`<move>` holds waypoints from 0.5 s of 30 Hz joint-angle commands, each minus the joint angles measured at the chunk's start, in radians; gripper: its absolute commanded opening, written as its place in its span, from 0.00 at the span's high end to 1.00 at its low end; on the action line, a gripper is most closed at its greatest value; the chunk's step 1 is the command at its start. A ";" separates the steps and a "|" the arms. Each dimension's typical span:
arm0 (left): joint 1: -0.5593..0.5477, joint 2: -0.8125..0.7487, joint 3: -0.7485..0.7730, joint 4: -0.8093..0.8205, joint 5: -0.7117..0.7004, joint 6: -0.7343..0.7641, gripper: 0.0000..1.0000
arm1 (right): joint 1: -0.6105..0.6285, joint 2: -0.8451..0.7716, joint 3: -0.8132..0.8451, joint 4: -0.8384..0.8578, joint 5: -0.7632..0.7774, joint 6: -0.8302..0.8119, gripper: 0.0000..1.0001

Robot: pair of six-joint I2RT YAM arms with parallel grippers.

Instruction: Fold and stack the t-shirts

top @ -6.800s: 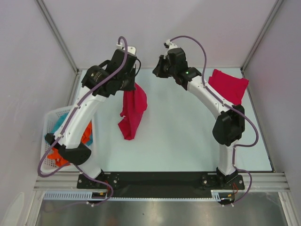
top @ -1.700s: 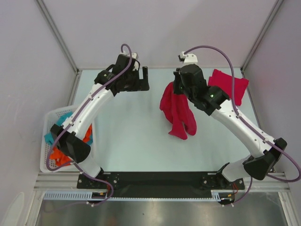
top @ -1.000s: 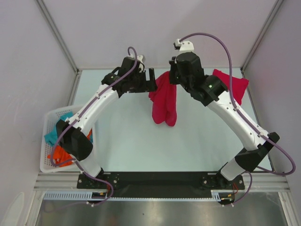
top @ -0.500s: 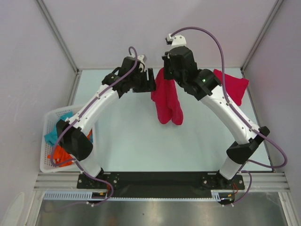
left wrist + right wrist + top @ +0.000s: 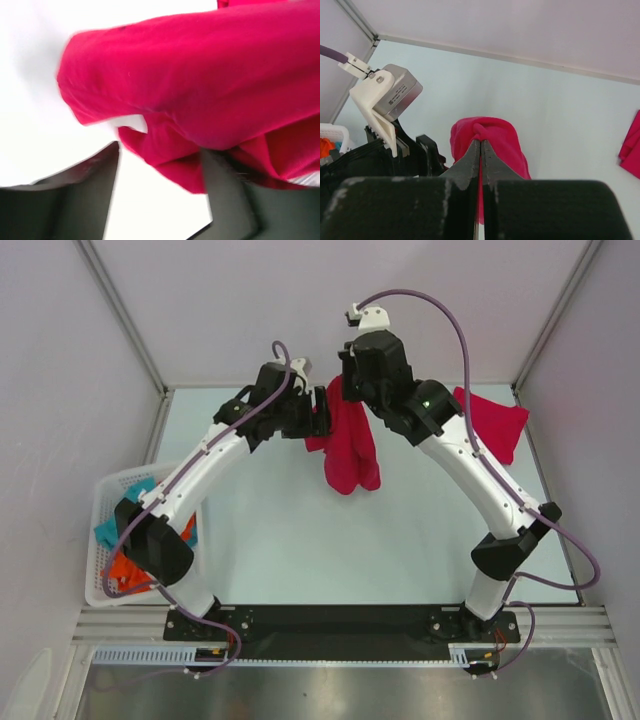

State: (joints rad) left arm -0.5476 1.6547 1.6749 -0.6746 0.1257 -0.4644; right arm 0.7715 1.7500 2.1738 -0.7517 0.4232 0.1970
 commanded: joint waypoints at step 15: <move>-0.018 -0.055 -0.070 0.096 0.037 -0.009 0.19 | 0.022 0.060 0.219 -0.026 0.023 -0.045 1.00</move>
State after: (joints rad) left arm -0.5510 1.6382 1.6295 -0.6487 0.1253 -0.4698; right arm 0.7853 1.8050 2.3184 -0.8032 0.4290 0.1787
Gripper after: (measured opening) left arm 0.812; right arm 0.010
